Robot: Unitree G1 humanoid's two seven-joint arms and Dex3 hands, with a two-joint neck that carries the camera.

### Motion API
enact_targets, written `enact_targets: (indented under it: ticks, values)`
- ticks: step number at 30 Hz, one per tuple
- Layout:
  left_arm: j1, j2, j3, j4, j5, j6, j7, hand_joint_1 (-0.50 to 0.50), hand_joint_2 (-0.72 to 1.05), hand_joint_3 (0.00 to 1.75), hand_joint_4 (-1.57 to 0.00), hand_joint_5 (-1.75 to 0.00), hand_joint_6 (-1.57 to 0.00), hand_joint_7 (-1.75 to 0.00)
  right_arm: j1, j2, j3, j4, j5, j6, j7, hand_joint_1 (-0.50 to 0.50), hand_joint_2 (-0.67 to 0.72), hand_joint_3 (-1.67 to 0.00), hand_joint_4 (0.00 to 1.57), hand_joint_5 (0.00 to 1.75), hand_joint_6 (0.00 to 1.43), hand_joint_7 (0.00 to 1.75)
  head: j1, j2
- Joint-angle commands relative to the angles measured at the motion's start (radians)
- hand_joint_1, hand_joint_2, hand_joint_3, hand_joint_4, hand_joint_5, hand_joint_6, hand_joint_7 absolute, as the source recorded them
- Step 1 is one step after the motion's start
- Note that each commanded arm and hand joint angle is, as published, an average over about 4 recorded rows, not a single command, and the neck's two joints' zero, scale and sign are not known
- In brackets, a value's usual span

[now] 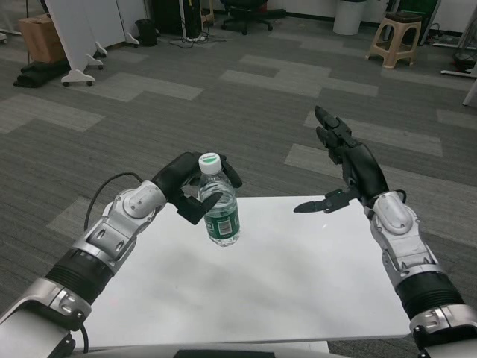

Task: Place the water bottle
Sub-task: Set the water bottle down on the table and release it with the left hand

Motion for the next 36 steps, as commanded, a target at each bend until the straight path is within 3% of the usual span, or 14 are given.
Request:
enact_targets:
  ticks: [1,6,13,21,23,26,30,36]
  values:
    - [-0.036,-0.003,-0.033,0.054,0.046,-0.068,0.006,-0.5,1.05,1.75,-1.57,-1.75,-1.4,-1.75,0.002,-0.005,-0.006,-0.008,0.011,-0.002,-0.003,-0.29,-0.1,-0.24,0.0,0.0,0.0,0.0,0.001,0.001]
    - [-0.078,-0.022,-0.091,0.152,0.068,-0.118,0.013,-0.5,1.05,1.75,-1.57,-1.75,-1.37,-1.75,0.002,-0.005,-0.005,-0.007,0.011,-0.003,-0.003,-0.29,-0.1,-0.24,0.0,0.0,0.0,0.0,0.001,0.001]
    - [-0.138,-0.057,-0.14,0.346,0.069,-0.268,0.09,-0.5,1.05,1.75,-1.57,-1.75,-1.36,-1.75,0.002,-0.005,-0.003,-0.007,0.011,-0.002,-0.003,-0.29,-0.1,-0.24,0.0,0.0,0.0,0.0,-0.003,0.001]
    - [-0.202,-0.095,-0.13,0.755,0.057,-0.606,0.279,-0.5,1.0,1.53,-1.57,-1.75,-1.37,-1.75,0.002,-0.007,-0.003,-0.007,0.011,-0.003,-0.003,-0.29,-0.1,-0.24,0.0,0.0,0.0,0.0,-0.004,0.01]
    - [-0.215,-0.101,-0.132,0.833,0.058,-0.651,0.309,-0.5,0.96,1.48,-1.57,-1.75,-1.36,-1.75,0.002,-0.006,-0.003,-0.007,0.011,-0.002,-0.003,-0.29,-0.11,-0.24,0.0,0.0,0.0,0.0,-0.003,0.01]
    - [-0.219,-0.102,-0.139,0.881,0.064,-0.663,0.335,-0.5,0.96,1.42,-1.57,-1.75,-1.38,-1.69,0.002,-0.005,-0.003,-0.007,0.011,-0.003,-0.003,-0.29,-0.11,-0.24,0.0,0.0,0.0,0.0,0.0,0.007]
    - [-0.222,-0.104,-0.162,0.922,0.066,-0.664,0.358,-0.5,0.96,1.16,-1.57,-1.75,-1.46,-1.68,0.002,-0.005,-0.002,-0.007,0.011,-0.003,-0.003,-0.29,-0.1,-0.24,0.0,0.0,0.0,0.0,0.001,0.009]
    - [-0.235,-0.106,-0.206,0.986,0.066,-0.66,0.381,-0.5,0.91,1.0,-1.57,-1.75,-1.44,-1.68,0.002,-0.004,-0.002,-0.007,0.011,-0.003,-0.003,-0.29,-0.1,-0.24,0.0,0.0,0.0,0.0,0.002,0.01]
